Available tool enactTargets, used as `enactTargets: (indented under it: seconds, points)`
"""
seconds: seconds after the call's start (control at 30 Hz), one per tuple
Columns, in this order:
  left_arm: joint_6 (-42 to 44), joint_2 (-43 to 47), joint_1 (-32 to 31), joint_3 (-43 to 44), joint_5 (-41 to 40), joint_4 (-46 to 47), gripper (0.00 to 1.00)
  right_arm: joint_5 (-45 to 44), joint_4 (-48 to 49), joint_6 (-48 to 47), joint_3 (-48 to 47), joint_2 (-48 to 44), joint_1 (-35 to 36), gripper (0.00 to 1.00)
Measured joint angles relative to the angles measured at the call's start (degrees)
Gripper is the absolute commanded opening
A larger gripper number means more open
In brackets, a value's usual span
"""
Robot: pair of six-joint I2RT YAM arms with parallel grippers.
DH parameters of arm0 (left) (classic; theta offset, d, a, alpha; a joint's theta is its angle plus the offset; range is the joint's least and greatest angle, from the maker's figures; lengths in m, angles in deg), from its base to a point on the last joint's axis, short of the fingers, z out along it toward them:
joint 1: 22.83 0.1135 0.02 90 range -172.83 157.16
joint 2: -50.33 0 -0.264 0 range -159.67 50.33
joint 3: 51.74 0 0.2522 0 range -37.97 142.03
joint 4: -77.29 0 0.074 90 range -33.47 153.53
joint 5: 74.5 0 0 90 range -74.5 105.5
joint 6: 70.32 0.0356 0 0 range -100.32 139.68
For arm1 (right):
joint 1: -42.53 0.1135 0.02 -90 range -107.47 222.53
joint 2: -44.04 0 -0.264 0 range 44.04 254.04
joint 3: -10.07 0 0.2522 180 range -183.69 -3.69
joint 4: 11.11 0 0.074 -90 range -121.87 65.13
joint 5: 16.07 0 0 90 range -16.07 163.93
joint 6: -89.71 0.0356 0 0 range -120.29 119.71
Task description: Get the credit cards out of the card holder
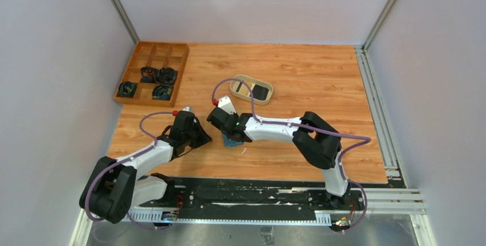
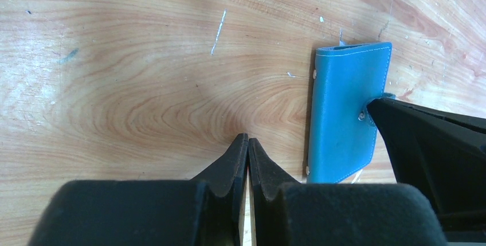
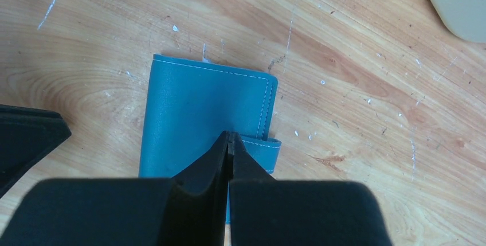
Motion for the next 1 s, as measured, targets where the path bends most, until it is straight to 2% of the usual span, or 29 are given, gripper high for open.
enactTargets:
  seconds: [0.2, 0.3, 0.37, 0.47, 0.5, 0.53, 0.57, 0.7, 0.8, 1.0]
  points:
    - [0.0, 0.0, 0.0, 0.0, 0.0, 0.0, 0.1, 2.5, 4.2, -1.0, 4.5, -4.1, -0.1, 0.23]
    - [0.1, 0.0, 0.0, 0.0, 0.1, 0.0, 0.17, 4.5, 8.1, -2.8, 8.2, -9.5, -0.2, 0.38]
    - [0.7, 0.3, 0.0, 0.0, 0.2, -0.1, 0.29, 5.7, 10.5, -3.9, 9.9, -13.7, -0.3, 0.49]
    - [2.4, 3.2, 0.0, 0.9, 0.2, -1.9, 0.59, 8.6, 14.6, -4.9, 12.7, -20.3, -1.3, 0.55]
    - [3.2, 4.5, 0.0, 1.4, 0.1, -2.7, 0.79, 9.4, 15.4, -4.9, 13.7, -22.1, -2.1, 0.56]
    - [4.4, 6.0, 0.0, 2.1, 0.1, -3.3, 0.95, 11.0, 16.9, -4.8, 15.4, -24.2, -3.2, 0.58]
    - [5.6, 7.8, 0.0, 3.0, 0.0, -3.9, 0.99, 12.3, 17.8, -4.6, 17.3, -26.1, -4.6, 0.61]
    - [10.4, 14.2, 0.1, 8.9, -1.2, -6.9, 1.0, 15.3, 19.6, -3.5, 26.2, -31.3, -10.9, 0.74]
    - [13.8, 16.4, 0.2, 12.2, -2.4, -8.2, 1.0, 15.4, 19.0, -3.0, 33.7, -34.6, -12.7, 0.85]
    - [18.2, 18.9, 0.2, 13.0, -4.9, -9.6, 1.0, 12.3, 16.5, -3.1, 40.0, -42.5, -12.8, 0.87]
